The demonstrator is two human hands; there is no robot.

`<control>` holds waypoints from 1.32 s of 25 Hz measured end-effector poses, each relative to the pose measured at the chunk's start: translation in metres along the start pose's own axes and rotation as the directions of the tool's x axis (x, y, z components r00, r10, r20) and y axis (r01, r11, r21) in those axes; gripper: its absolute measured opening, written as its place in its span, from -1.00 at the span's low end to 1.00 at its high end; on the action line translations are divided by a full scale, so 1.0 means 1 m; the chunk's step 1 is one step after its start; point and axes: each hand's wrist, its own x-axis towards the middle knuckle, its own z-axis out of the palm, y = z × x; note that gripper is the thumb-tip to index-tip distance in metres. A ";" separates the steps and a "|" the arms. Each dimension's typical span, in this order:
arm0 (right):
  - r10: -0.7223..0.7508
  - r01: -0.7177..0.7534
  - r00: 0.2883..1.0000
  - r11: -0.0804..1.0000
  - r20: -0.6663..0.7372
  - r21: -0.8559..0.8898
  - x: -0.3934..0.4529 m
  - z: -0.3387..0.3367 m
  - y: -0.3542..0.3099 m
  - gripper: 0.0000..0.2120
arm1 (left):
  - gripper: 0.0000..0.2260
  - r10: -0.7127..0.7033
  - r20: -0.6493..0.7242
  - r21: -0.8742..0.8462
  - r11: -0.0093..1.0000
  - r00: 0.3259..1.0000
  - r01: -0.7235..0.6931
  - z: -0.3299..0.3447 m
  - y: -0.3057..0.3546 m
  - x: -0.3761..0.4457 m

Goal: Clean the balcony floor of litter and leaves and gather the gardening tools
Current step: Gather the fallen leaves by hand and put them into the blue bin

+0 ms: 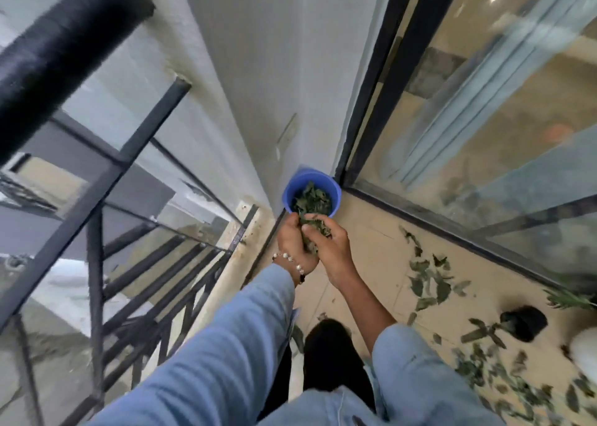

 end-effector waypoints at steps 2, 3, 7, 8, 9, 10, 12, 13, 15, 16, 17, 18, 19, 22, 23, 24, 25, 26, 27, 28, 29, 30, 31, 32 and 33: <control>0.059 -0.053 0.997 0.993 -0.054 0.102 0.038 0.002 -0.001 -0.79 | -0.63 -0.012 -0.052 0.002 1.000 0.999 0.012 0.016 0.018 0.039; 0.094 -0.081 0.992 0.985 -0.084 0.155 0.058 0.003 -0.001 -0.79 | -0.64 0.000 -0.072 0.008 1.000 0.997 0.001 0.025 0.025 0.056; 0.251 -0.205 0.961 0.929 -0.116 0.309 0.140 -0.003 0.016 -0.82 | -0.75 -0.027 -0.077 0.122 0.992 0.997 0.036 0.047 0.036 0.137; 0.271 -0.225 0.956 0.922 -0.110 0.315 0.165 -0.005 0.030 -0.82 | -0.74 -0.027 -0.107 0.130 0.991 0.994 0.041 0.050 0.035 0.164; 0.291 -0.246 0.950 0.919 -0.110 0.309 0.191 -0.006 0.045 -0.83 | -0.71 -0.028 -0.116 0.137 0.990 0.993 0.044 0.054 0.033 0.194; 0.300 -0.254 0.947 0.918 -0.115 0.304 0.218 -0.008 0.062 -0.83 | -0.67 -0.023 -0.138 0.142 0.989 0.990 0.042 0.057 0.031 0.226; 0.324 -0.275 0.933 0.922 -0.154 0.271 0.261 -0.009 0.093 -0.75 | -0.57 -0.047 -0.160 0.138 0.988 0.986 0.069 0.060 0.028 0.276; 0.346 -0.295 0.922 0.919 -0.174 0.263 0.285 -0.010 0.111 -0.65 | -0.52 -0.063 -0.160 0.123 0.989 0.985 0.084 0.061 0.026 0.305; 0.377 -0.323 0.915 0.898 -0.142 0.300 0.332 -0.014 0.148 -0.53 | -0.47 -0.084 -0.116 0.082 0.992 0.990 0.093 0.061 0.028 0.353; 0.385 -0.335 0.917 0.884 -0.102 0.326 0.354 -0.016 0.164 -0.47 | -0.50 -0.074 -0.120 0.052 0.995 0.990 0.080 0.065 0.030 0.369; 0.414 -0.366 0.907 0.864 -0.073 0.345 0.373 -0.019 0.179 -0.36 | -0.52 -0.052 -0.155 0.066 0.996 0.987 0.063 0.066 0.032 0.384; 0.450 -0.404 0.890 0.852 -0.072 0.332 0.387 -0.023 0.191 -0.25 | -0.53 -0.013 -0.191 0.095 0.995 0.982 0.031 0.064 0.034 0.396; 0.486 -0.439 0.870 0.841 -0.085 0.316 0.395 -0.027 0.197 -0.22 | -0.52 0.023 -0.216 0.133 0.991 0.976 0.006 0.060 0.036 0.405; 0.557 -0.478 0.817 0.800 -0.151 0.362 0.387 -0.038 0.199 -0.49 | -0.47 0.000 -0.243 0.195 0.979 0.970 0.049 0.041 0.038 0.416; 0.582 -0.492 0.793 0.786 -0.181 0.374 0.378 -0.043 0.197 -0.59 | -0.46 -0.007 -0.263 0.241 0.968 0.965 0.073 0.035 0.037 0.413; 0.603 -0.512 0.770 0.779 -0.208 0.361 0.366 -0.046 0.191 -0.61 | -0.47 -0.007 -0.279 0.288 0.953 0.960 0.091 0.033 0.036 0.405; 0.610 -0.517 0.757 0.778 -0.235 0.357 0.352 -0.048 0.182 -0.57 | -0.49 -0.013 -0.279 0.323 0.940 0.960 0.106 0.032 0.035 0.393; 0.615 -0.520 0.747 0.777 -0.253 0.354 0.338 -0.050 0.172 -0.50 | -0.56 -0.016 -0.268 0.358 0.927 0.963 0.116 0.033 0.035 0.378; 0.616 -0.522 0.740 0.778 -0.268 0.349 0.323 -0.052 0.162 -0.43 | -0.68 -0.006 -0.253 0.408 0.906 0.968 0.112 0.035 0.036 0.362; 0.614 -0.525 0.738 0.783 -0.280 0.335 0.308 -0.055 0.151 -0.40 | -0.82 0.016 -0.230 0.483 0.870 0.973 0.100 0.038 0.036 0.345; 0.601 -0.520 0.744 0.795 -0.291 0.314 0.292 -0.058 0.137 -0.42 | -0.87 0.044 -0.194 0.590 0.803 0.980 0.081 0.040 0.037 0.330; 0.571 -0.498 0.763 0.818 -0.304 0.286 0.272 -0.062 0.123 -0.48 | -0.87 0.077 -0.144 0.715 0.697 0.987 0.050 0.042 0.039 0.312; 0.536 -0.484 0.786 0.843 -0.308 0.234 0.252 -0.066 0.108 -0.56 | -0.86 0.123 -0.079 0.835 0.550 0.989 -0.001 0.045 0.041 0.292; 0.495 -0.471 0.810 0.868 -0.313 0.156 0.232 -0.071 0.096 -0.60 | -0.83 0.173 -0.015 0.925 0.376 0.985 -0.052 0.049 0.042 0.271; 0.459 -0.465 0.830 0.883 -0.318 0.062 0.209 -0.076 0.085 -0.60 | -0.81 0.212 0.065 0.976 0.191 0.975 -0.107 0.052 0.044 0.249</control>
